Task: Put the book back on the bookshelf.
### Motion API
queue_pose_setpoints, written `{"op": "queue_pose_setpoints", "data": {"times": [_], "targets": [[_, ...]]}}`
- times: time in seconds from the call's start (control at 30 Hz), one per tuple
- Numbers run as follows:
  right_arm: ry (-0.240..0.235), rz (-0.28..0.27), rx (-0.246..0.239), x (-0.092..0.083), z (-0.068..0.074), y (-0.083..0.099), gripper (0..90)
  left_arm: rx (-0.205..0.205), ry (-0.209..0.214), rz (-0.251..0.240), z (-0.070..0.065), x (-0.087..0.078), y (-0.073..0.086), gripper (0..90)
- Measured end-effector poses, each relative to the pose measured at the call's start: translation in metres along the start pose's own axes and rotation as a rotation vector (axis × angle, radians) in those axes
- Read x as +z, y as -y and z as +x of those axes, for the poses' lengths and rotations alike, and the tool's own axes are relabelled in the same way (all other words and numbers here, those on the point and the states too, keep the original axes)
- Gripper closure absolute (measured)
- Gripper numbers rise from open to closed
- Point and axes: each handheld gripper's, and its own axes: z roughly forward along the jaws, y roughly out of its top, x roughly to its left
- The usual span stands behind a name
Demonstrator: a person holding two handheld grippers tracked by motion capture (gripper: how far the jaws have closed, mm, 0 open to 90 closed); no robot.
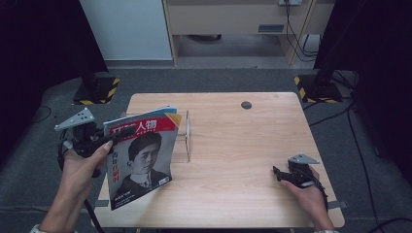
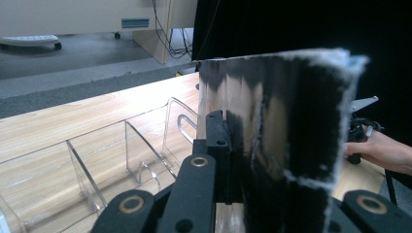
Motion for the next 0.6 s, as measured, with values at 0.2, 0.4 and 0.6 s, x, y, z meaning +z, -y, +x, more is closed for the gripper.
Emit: {"op": "queue_pose_setpoints", "data": {"times": [0.2, 0.4, 0.6], "targets": [[0.0, 0.0, 0.0, 0.0, 0.0, 0.0, 30.3, -0.002, -0.009, -0.008, 0.002, -0.005, -0.002, 86.5], [0.0, -0.001, -0.002, 0.0, 0.0, 0.0, 30.3, -0.005, -0.02, -0.012, 0.005, -0.012, -0.001, 86.5], [0.0, -0.001, -0.002, 0.0, 0.0, 0.0, 30.3, -0.011, -0.031, -0.017, 0.009, -0.019, 0.0, 86.5]]}}
